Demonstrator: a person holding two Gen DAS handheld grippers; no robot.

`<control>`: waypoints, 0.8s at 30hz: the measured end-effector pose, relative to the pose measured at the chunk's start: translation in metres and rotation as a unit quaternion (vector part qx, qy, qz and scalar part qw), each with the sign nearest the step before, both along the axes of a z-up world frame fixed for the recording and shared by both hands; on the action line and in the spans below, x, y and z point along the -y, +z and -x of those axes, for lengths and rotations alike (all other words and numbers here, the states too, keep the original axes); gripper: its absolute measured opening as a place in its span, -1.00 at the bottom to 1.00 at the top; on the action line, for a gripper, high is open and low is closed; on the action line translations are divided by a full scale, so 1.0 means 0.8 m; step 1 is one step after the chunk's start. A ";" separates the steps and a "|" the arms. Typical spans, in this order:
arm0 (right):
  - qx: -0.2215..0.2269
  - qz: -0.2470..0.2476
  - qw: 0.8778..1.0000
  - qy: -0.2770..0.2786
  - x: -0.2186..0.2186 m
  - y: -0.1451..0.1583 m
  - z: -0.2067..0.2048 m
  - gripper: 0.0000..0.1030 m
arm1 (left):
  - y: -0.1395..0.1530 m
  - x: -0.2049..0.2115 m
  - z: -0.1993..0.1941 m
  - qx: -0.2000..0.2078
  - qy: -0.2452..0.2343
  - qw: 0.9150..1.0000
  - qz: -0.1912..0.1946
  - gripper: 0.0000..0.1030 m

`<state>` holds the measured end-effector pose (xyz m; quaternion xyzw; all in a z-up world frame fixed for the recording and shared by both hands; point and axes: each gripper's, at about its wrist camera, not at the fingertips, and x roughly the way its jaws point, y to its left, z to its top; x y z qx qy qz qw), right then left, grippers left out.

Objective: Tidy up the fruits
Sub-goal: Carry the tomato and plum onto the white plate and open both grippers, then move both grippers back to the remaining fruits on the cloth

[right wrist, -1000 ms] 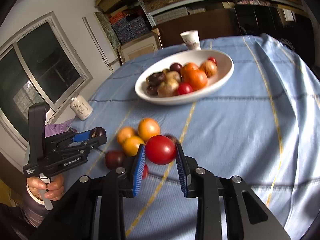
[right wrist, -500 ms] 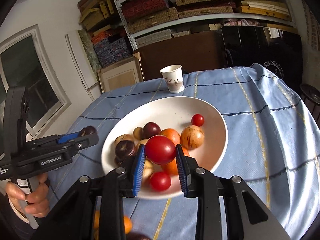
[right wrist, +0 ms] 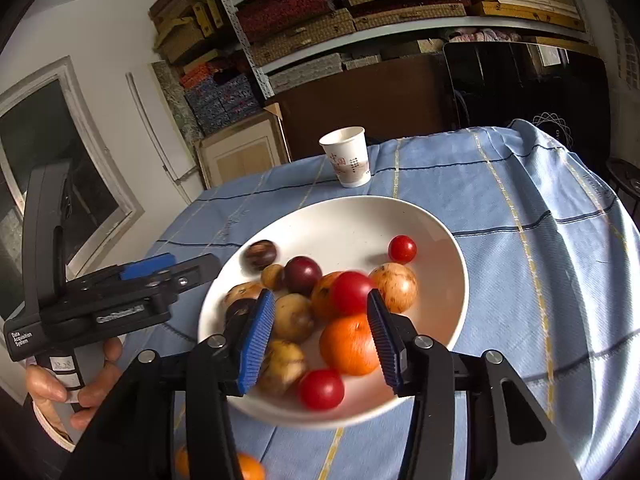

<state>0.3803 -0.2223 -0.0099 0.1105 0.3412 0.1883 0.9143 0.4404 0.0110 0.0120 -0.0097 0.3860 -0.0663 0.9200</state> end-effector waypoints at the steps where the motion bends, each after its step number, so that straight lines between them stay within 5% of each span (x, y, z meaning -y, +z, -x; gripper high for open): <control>1: 0.002 -0.003 1.000 0.008 0.001 0.002 0.009 -0.04 | 0.005 -0.005 0.018 0.009 0.002 1.000 0.007 0.76; 6: 0.006 0.012 0.998 0.053 0.004 -0.005 0.066 -0.03 | 0.002 -0.024 0.107 0.022 0.007 1.000 0.015 0.86; 12: -0.044 0.016 0.995 0.092 -0.003 -0.040 0.115 -0.03 | -0.035 -0.040 0.182 0.013 0.007 1.000 0.009 0.87; 24: -0.046 0.104 0.987 0.112 -0.036 -0.057 0.140 -0.03 | -0.060 -0.050 0.215 -0.008 0.017 1.000 0.014 0.87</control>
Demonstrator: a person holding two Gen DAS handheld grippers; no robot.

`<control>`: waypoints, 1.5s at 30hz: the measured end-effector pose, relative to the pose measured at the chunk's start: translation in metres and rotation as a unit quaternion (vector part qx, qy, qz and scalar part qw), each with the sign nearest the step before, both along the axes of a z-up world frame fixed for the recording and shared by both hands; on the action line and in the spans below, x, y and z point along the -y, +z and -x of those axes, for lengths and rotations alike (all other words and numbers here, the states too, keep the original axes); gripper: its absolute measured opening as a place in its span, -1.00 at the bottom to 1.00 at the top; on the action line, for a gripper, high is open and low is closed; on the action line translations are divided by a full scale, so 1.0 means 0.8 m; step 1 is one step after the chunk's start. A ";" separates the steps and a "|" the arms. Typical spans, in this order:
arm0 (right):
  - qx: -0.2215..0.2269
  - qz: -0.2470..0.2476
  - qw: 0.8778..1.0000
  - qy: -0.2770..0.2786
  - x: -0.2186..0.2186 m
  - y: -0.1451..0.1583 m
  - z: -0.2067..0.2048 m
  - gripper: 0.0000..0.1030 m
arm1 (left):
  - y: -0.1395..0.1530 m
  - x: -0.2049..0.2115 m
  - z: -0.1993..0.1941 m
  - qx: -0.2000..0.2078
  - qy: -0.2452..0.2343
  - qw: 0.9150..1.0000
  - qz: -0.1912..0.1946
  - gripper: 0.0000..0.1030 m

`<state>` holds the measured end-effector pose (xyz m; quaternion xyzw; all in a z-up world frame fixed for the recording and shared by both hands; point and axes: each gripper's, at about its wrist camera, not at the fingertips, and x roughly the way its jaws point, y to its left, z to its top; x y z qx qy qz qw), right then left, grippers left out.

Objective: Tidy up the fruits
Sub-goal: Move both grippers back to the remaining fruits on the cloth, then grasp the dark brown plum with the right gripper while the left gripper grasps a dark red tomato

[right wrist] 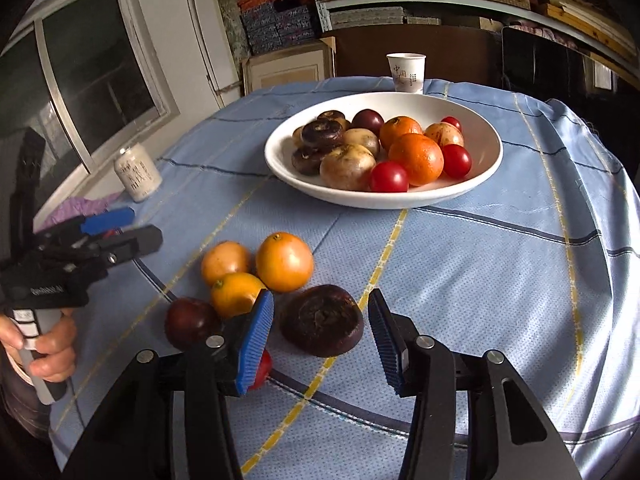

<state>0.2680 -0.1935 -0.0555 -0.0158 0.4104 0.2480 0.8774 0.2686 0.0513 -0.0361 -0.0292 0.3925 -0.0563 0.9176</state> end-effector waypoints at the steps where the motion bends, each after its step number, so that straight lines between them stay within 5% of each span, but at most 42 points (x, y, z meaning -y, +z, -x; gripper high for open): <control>1: 0.000 0.006 1.000 0.001 -0.003 -0.001 0.000 -0.03 | 0.000 -0.001 0.000 -0.001 0.000 1.000 0.004 0.87; 29: -0.025 -0.004 1.000 -0.006 0.001 -0.013 -0.007 -0.10 | -0.001 -0.006 0.006 -0.010 0.000 1.000 0.009 0.87; 36: -0.015 -0.041 0.997 -0.060 0.034 -0.001 -0.017 -0.10 | -0.004 0.016 0.014 -0.026 -0.076 0.996 0.030 0.87; 45: -0.017 -0.039 0.997 -0.067 0.035 -0.004 -0.020 -0.10 | -0.014 0.058 0.029 -0.031 -0.147 0.989 0.011 0.79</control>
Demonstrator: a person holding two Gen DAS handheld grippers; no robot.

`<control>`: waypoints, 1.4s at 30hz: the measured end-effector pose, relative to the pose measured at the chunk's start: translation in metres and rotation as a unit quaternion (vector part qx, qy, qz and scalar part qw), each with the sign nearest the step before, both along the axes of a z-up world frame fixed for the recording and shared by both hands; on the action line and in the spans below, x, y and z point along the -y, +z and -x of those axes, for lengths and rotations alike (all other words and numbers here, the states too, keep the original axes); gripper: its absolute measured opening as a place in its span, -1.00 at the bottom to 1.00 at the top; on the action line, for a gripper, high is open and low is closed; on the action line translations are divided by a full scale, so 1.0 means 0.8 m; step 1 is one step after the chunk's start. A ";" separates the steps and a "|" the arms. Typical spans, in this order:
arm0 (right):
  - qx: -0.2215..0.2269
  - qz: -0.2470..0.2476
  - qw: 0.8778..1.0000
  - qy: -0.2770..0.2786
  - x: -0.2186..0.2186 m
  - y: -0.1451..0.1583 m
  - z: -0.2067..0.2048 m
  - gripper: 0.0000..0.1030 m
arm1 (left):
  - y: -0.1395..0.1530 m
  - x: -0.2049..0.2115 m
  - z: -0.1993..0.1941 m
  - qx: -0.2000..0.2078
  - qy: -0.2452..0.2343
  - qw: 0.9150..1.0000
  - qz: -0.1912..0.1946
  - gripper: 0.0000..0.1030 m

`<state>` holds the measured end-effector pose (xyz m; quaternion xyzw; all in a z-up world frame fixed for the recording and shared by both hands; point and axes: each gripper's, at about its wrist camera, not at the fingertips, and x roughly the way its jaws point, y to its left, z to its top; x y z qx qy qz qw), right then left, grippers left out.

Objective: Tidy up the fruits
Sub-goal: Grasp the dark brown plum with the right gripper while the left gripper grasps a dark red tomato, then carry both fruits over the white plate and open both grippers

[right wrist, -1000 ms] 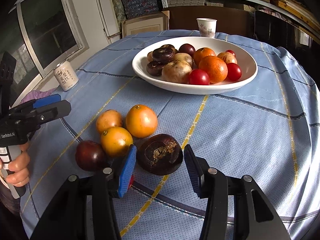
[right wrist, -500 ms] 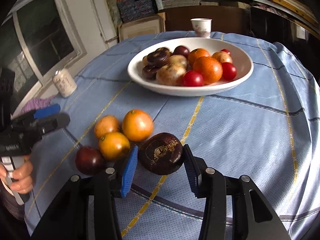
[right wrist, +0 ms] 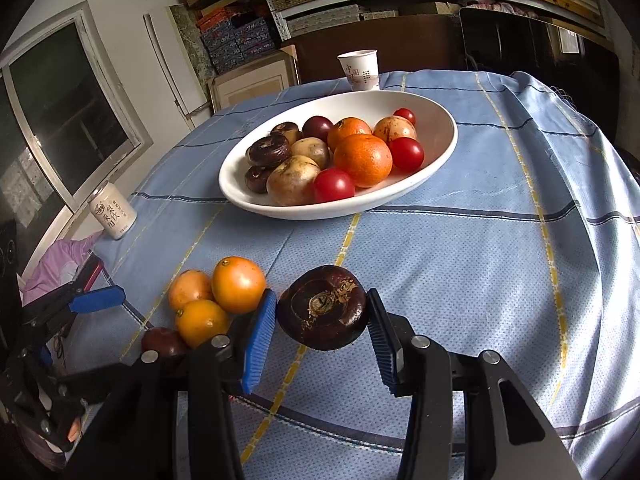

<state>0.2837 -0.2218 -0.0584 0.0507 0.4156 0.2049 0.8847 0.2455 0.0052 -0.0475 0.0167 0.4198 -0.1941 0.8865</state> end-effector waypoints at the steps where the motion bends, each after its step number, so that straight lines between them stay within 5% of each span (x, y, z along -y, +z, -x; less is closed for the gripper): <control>1: 0.000 0.000 1.000 0.000 0.000 0.000 0.000 -0.10 | -0.002 0.004 0.001 -0.002 -0.007 1.000 -0.003 0.65; 5: 0.001 0.001 1.000 0.001 0.000 0.001 0.001 -0.10 | -0.011 0.011 -0.001 -0.019 -0.021 1.000 -0.004 0.29; 16: 0.002 0.002 1.000 0.001 0.001 0.001 0.001 -0.10 | -0.022 0.017 -0.003 -0.034 -0.032 0.999 -0.010 -0.12; 33: 0.024 0.008 1.000 -0.003 0.004 0.010 0.006 -0.10 | -0.020 0.013 0.000 -0.037 -0.034 0.999 0.000 -0.26; 42: 0.051 -0.006 0.999 0.004 0.014 0.045 -0.003 -0.10 | 0.029 -0.012 -0.023 -0.025 -0.040 0.998 0.046 -0.26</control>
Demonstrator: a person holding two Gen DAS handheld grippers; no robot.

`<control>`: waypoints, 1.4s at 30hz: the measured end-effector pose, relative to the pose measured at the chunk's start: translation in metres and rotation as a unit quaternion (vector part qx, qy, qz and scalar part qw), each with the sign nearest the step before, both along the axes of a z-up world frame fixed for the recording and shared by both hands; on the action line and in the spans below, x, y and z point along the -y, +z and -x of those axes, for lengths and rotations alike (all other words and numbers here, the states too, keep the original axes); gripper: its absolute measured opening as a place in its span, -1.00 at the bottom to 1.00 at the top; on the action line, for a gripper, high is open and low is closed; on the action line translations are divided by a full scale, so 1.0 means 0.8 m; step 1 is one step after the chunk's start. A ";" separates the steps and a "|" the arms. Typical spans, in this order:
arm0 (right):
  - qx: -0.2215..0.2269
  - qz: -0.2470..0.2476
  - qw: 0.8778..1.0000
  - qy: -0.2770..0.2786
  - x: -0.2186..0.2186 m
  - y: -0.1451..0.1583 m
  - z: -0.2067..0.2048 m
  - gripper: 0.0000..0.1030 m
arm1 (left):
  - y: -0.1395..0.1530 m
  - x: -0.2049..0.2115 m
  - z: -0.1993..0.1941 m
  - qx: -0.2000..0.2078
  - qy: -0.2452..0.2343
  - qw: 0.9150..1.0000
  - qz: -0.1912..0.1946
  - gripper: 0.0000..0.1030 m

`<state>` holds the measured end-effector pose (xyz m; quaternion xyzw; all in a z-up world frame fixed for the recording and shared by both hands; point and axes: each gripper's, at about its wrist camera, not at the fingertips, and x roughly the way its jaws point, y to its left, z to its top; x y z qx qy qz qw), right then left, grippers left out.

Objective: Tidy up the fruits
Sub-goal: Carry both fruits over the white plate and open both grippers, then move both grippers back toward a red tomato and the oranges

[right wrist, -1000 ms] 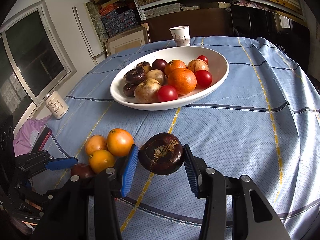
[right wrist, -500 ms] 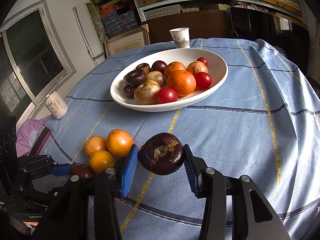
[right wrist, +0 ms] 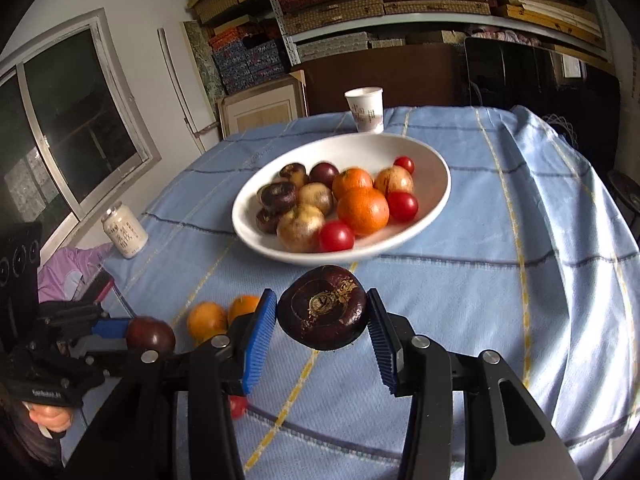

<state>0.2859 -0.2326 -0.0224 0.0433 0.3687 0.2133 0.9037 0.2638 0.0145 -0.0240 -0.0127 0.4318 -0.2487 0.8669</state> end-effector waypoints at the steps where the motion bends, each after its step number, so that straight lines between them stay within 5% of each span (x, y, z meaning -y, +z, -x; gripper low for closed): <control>1: 0.008 0.001 1.000 -0.003 -0.001 0.007 -0.007 -0.10 | 0.008 -0.002 -0.012 0.005 0.006 1.000 -0.002 -0.26; 13: 0.037 -0.021 0.998 -0.048 -0.011 0.036 -0.112 -0.10 | 0.063 0.011 -0.179 0.055 0.103 0.993 -0.034 -0.27; 24: -0.014 -0.014 0.997 -0.071 -0.022 0.002 -0.208 -0.10 | 0.014 0.025 -0.302 0.010 0.149 0.987 -0.060 -0.27; 28: -0.018 -0.009 0.998 -0.067 -0.027 -0.006 -0.219 -0.10 | 0.002 0.024 -0.315 -0.001 0.148 0.987 -0.061 -0.26; 32: -0.018 -0.003 0.998 -0.067 -0.029 -0.006 -0.220 -0.01 | 0.004 0.020 -0.311 0.009 0.162 0.984 -0.067 0.24; 36: -0.010 -0.004 0.998 -0.068 -0.025 0.002 -0.206 0.01 | 0.025 0.018 -0.289 0.024 0.158 0.986 -0.056 0.26; 42: 0.009 -0.011 0.998 -0.056 -0.018 0.021 -0.149 0.02 | 0.056 0.014 -0.220 0.077 0.163 0.982 -0.062 0.66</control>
